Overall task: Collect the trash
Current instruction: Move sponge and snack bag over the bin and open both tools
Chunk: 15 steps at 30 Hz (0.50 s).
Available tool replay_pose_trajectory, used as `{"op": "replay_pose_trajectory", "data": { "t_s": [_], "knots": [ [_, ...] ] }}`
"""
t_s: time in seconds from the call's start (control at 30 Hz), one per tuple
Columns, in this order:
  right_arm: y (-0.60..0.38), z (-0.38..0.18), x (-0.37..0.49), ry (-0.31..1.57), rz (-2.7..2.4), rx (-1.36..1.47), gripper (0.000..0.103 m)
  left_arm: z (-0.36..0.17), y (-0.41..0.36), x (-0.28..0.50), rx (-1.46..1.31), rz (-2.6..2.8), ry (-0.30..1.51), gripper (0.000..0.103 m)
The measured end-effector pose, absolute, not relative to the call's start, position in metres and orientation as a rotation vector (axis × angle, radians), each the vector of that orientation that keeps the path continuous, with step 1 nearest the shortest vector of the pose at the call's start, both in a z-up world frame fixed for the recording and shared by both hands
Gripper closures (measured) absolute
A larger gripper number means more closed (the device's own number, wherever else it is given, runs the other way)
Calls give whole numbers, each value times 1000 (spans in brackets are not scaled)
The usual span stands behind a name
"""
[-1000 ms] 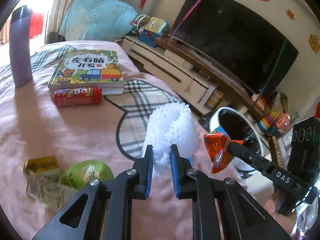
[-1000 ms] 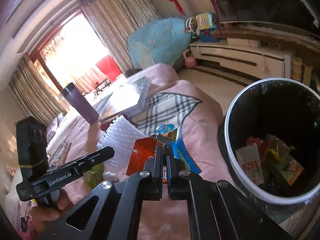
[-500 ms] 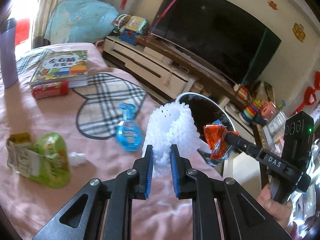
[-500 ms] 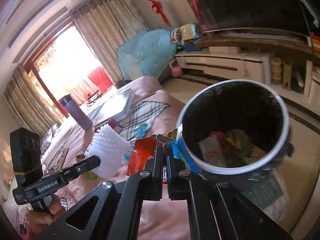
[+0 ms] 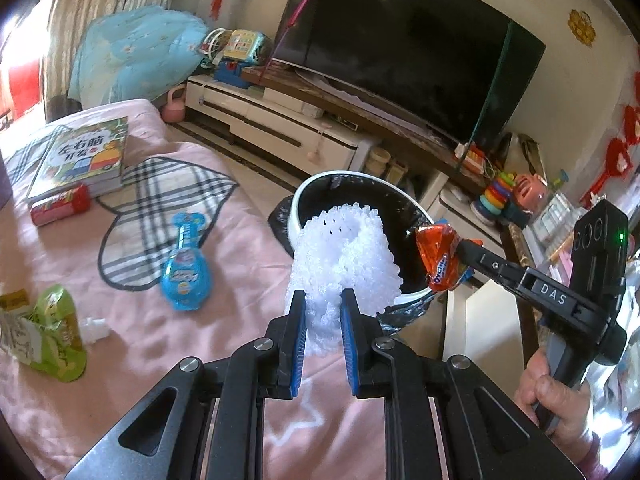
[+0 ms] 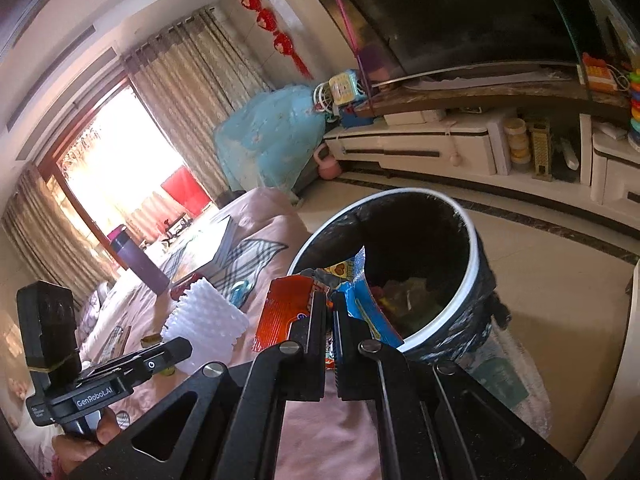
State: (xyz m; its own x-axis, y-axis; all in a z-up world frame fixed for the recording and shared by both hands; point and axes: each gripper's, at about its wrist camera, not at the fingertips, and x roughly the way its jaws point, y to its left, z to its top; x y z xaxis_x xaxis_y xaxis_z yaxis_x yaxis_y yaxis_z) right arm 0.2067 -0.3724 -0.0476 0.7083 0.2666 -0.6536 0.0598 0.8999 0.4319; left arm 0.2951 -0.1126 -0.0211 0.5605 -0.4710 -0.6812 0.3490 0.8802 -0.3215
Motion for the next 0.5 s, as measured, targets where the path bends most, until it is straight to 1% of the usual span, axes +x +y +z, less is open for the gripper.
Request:
{"op": "replay_pose_trajectory", "data": {
  "t_s": [0.5],
  "knots": [
    [-394,-47,235,759,113,433,100,-16,-169,328,-80,-480,849,87]
  ]
}}
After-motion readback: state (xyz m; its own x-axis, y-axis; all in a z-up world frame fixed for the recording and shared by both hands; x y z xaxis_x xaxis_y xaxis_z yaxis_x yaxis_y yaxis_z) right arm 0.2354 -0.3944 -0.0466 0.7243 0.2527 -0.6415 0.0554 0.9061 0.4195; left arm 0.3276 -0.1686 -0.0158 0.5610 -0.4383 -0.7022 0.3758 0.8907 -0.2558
